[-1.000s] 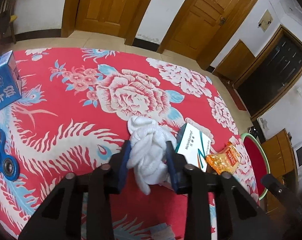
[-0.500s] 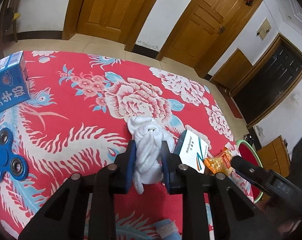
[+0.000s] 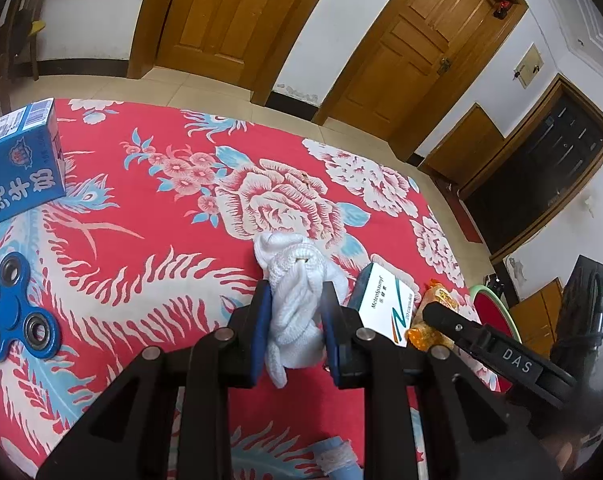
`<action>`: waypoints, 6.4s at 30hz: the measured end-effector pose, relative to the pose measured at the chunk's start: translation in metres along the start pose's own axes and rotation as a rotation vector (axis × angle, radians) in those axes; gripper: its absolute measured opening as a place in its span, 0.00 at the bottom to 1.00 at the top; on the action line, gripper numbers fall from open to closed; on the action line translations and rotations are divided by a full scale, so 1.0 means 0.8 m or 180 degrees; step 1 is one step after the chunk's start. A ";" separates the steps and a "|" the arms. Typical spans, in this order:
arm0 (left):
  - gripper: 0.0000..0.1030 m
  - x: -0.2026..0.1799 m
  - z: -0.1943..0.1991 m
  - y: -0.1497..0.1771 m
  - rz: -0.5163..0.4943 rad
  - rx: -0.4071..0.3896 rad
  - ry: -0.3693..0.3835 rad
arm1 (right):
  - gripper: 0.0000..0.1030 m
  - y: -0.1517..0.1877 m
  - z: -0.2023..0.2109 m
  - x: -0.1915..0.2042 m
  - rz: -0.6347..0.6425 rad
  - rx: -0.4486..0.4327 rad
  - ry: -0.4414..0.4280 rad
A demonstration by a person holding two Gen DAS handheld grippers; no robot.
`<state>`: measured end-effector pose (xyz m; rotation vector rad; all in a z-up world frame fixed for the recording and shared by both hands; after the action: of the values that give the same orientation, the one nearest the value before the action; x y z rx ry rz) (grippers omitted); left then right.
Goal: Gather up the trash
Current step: 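Grasp the yellow snack bag with the right tool, then carry the white cloth and snack bag over the red bucket with both tools, then open both tools to drop the cloth and snack bag into the bucket, then grasp the light blue plastic tube with the left tool while the right tool returns toward the table, then hold the blue tube in the left tool while the right tool grasps the green toy keychain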
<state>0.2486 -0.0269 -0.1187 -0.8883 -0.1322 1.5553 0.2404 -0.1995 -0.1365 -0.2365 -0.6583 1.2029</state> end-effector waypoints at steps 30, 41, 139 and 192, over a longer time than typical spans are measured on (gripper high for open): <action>0.23 -0.108 0.066 0.020 -0.0506 -0.0112 0.0109 | 0.54 -0.003 0.149 -0.058 -0.0082 -0.0585 -0.0247; 0.23 -0.170 0.061 0.046 -0.0778 -0.0016 0.0146 | 0.54 0.001 0.190 -0.121 -0.0301 -0.0749 -0.0196; 0.41 -0.183 0.062 0.124 -0.0977 0.0233 -0.0138 | 0.70 0.073 0.210 -0.223 -0.0689 -0.0686 -0.0206; 0.16 -0.036 0.084 0.060 -0.0397 -0.0136 -0.0473 | 0.71 0.072 0.140 -0.070 0.0193 -0.0281 -0.0280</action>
<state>0.1678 -0.0360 -0.0861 -0.7824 -0.3227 1.5053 0.1185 -0.2491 -0.0963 -0.2803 -0.7865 1.2492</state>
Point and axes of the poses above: each gripper's, at about its wrist camera, not at the fingertips, and z roughly against the way its jaws point, x to its left, y to its underside, the point moved 10 cm from there along -z, roughly the way its jaws point, and after that the axes turned 1 degree about z, right-handed, at the moved point
